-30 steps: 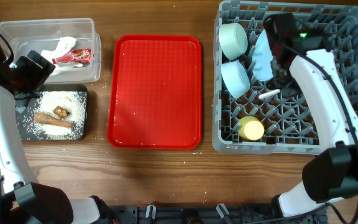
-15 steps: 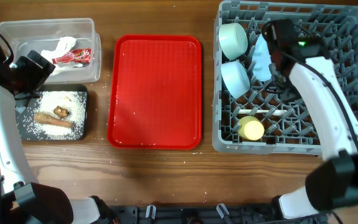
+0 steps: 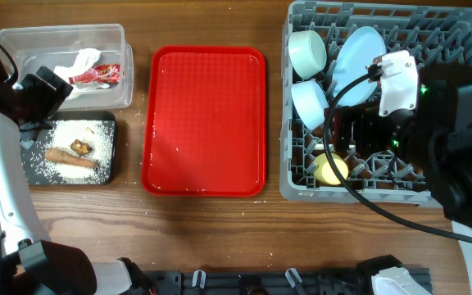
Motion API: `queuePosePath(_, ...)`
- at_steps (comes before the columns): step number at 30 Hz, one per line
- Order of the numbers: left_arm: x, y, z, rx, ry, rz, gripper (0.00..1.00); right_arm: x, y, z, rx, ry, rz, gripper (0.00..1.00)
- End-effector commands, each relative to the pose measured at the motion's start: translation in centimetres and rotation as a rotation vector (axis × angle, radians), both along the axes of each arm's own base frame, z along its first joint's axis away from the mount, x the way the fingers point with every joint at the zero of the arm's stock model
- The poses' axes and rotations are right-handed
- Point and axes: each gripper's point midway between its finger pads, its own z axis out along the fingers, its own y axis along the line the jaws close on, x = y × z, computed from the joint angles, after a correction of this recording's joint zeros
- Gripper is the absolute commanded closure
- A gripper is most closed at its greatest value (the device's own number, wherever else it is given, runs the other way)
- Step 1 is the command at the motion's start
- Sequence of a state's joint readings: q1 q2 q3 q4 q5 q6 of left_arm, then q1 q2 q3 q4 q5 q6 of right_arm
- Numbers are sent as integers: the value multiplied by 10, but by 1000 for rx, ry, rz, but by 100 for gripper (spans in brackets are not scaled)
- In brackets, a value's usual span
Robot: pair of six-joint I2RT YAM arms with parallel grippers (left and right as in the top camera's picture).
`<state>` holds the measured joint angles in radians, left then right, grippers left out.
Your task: Sort waste into correct bins and load items into the dishwasher rack
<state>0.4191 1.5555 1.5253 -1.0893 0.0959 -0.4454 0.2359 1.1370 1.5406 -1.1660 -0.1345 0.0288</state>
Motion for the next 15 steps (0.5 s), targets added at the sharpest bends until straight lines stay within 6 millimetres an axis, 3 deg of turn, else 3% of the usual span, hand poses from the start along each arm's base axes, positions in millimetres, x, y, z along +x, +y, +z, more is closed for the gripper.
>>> queuePosePath(1, 2, 1, 9, 14, -24, -20, 0, 2, 5, 2, -18, -15, 57, 0)
queuePosePath(5, 2, 1, 9, 14, -24, -20, 0, 14, 6, 3, -38, -58, 68, 0)
queuePosePath(9, 2, 1, 9, 14, -25, -20, 0, 28, 8, 19, -107, -331, 145, 1)
queuePosePath(12, 2, 1, 9, 14, -24, -20, 0, 21, -7, -1, -89, -429, 96, 0)
queuePosePath(15, 2, 1, 9, 14, -24, -20, 1, 2, -28, -42, -16, -509, -6, 0)
